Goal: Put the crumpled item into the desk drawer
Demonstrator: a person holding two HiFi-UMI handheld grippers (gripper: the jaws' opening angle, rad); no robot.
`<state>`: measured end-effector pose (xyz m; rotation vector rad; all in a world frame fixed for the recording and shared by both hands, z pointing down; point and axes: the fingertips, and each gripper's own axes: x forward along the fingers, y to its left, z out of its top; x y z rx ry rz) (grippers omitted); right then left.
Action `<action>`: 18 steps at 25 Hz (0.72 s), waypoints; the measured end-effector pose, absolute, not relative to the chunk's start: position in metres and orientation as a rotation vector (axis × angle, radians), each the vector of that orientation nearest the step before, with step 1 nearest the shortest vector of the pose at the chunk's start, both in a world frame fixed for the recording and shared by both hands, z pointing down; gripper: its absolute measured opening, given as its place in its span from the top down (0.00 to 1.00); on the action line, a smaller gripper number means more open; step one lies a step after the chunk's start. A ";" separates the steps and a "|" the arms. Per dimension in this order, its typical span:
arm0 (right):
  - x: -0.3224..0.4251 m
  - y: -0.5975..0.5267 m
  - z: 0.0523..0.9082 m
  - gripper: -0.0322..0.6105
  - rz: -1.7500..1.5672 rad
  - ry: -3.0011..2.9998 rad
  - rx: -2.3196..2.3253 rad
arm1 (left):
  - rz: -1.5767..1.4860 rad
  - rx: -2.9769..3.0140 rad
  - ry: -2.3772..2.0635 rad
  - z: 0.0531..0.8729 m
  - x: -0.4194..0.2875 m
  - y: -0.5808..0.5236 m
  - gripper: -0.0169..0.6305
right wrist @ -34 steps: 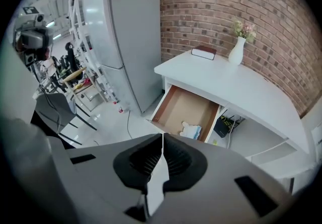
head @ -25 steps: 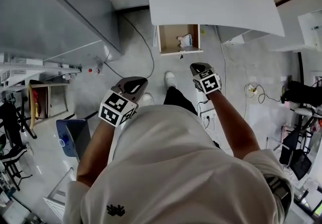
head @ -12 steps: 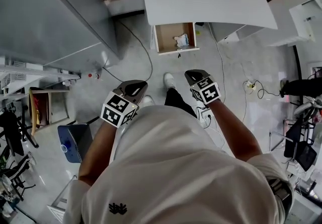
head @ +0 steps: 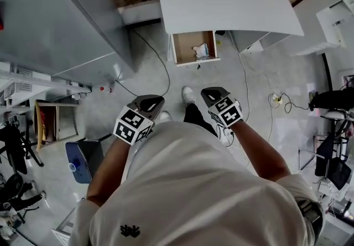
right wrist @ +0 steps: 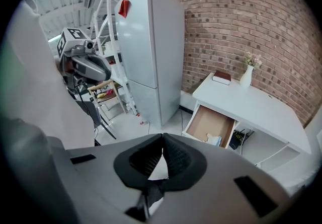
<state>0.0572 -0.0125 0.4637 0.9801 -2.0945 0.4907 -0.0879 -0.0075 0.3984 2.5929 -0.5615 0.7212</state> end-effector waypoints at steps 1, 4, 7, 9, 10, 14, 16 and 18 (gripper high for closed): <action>0.055 -0.011 0.462 0.90 0.490 -2.098 0.978 | 0.725 2.593 -0.560 0.399 -0.089 -0.006 0.93; 0.052 -0.010 0.457 0.90 0.499 -2.116 0.983 | 0.727 2.591 -0.561 0.397 -0.089 -0.004 0.93; 0.051 -0.010 0.455 0.90 0.503 -2.129 0.992 | 0.728 2.589 -0.565 0.398 -0.089 -0.003 0.93; 0.051 -0.010 0.455 0.90 0.498 -2.132 0.992 | 0.730 2.590 -0.564 0.399 -0.089 -0.004 0.93; 0.050 -0.010 0.454 0.90 0.496 -2.134 0.988 | 0.731 2.589 -0.563 0.399 -0.089 -0.004 0.93; 0.044 -0.010 0.452 0.90 0.475 -2.145 0.962 | 0.731 2.581 -0.568 0.401 -0.092 -0.007 0.93; 0.043 -0.011 0.453 0.90 0.473 -2.148 0.953 | 0.733 2.574 -0.571 0.403 -0.093 -0.009 0.93; 0.042 -0.014 0.454 0.90 0.475 -2.149 0.945 | 0.735 2.568 -0.573 0.406 -0.094 -0.012 0.93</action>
